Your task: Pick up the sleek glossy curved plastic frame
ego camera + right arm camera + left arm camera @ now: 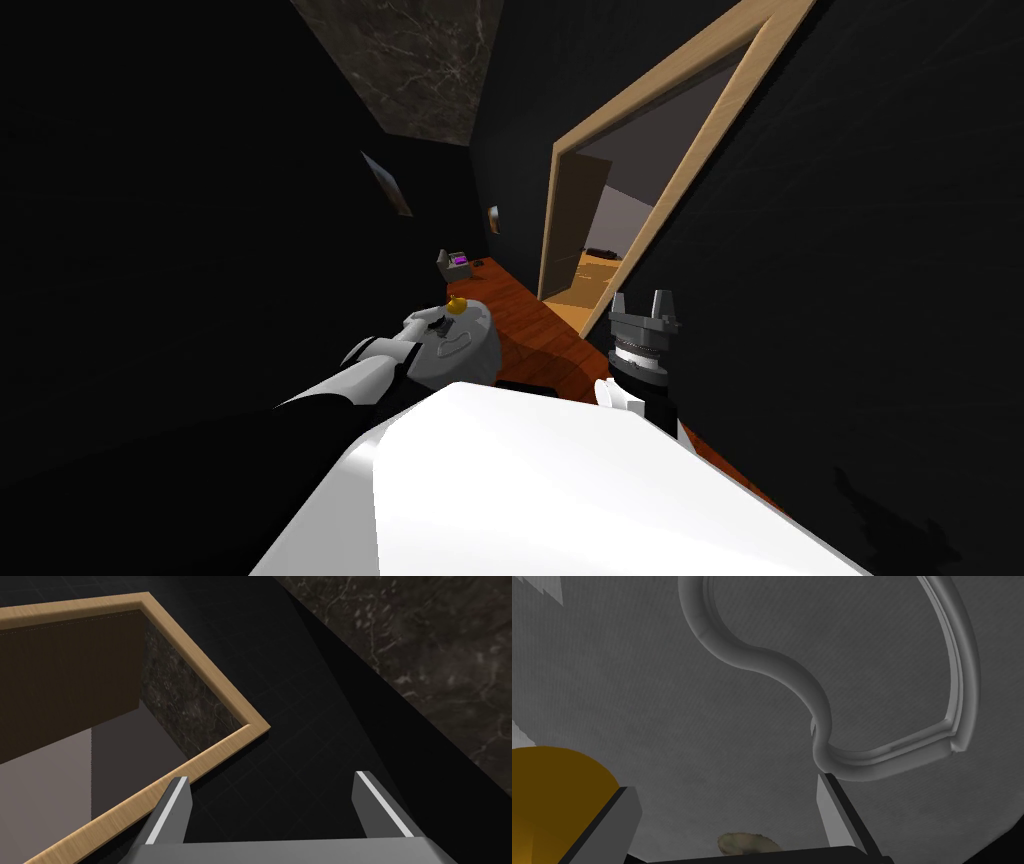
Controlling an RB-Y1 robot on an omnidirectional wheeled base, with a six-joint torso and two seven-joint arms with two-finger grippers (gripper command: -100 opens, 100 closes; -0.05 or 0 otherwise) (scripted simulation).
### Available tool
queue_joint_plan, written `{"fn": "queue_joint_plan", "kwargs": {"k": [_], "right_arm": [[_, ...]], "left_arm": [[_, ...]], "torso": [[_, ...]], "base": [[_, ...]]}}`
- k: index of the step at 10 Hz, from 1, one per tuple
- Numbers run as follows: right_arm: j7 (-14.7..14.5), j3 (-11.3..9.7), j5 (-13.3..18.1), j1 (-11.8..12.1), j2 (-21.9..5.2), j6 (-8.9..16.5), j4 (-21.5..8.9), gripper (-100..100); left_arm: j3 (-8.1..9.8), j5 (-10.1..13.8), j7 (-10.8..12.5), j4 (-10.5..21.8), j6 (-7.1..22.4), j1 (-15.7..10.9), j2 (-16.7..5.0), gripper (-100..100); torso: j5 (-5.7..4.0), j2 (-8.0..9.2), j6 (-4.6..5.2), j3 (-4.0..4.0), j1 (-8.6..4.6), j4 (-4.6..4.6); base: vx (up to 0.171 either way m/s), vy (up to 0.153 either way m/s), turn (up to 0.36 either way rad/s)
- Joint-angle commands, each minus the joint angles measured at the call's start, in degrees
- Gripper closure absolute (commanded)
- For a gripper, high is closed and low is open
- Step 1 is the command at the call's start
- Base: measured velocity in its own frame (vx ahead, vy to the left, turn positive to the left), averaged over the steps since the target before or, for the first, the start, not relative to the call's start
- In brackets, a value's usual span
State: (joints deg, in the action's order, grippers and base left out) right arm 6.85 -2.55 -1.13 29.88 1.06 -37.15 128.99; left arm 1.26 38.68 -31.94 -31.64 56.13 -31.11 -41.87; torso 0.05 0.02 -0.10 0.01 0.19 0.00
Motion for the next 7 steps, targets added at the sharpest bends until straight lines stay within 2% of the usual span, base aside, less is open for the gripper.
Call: {"fn": "queue_joint_plan", "kwargs": {"k": [1, 3, 4, 7], "right_arm": [[0.0, 0.0, 0.0, 0.0, 0.0, 0.0, 0.0, 0], [0.0, 0.0, 0.0, 0.0, 0.0, 0.0, 0.0, 0], [0.0, 0.0, 0.0, 0.0, 0.0, 0.0, 0.0, 0], [0.0, 0.0, 0.0, 0.0, 0.0, 0.0, 0.0, 0]], "left_arm": [[0.38, 1.21, -0.96, 2.39, 2.05, -0.53, -0.75, -100], [0.84, 2.88, -2.52, 6.29, 4.48, -1.6, -1.51, -100], [0.84, 2.88, -2.52, 6.29, 4.48, -1.6, -1.51, -100], [1.26, 4.59, -4.08, 10.53, 6.76, -1.89, -1.91, -100]], "torso": [[0.0, 0.0, 0.0, 0.0, 0.0, 0.0], [-0.01, -0.01, 0.02, 0.0, 0.01, 0.0], [0.01, 0.0, 0.01, 0.0, 0.09, 0.0], [-0.01, 0.01, 0.01, 0.0, -0.05, 0.0]], "base": [[-0.009, 0.038, -0.101], [-0.004, 0.066, -0.134], [-0.011, 0.051, -0.042], [-0.011, 0.038, -0.073]]}}
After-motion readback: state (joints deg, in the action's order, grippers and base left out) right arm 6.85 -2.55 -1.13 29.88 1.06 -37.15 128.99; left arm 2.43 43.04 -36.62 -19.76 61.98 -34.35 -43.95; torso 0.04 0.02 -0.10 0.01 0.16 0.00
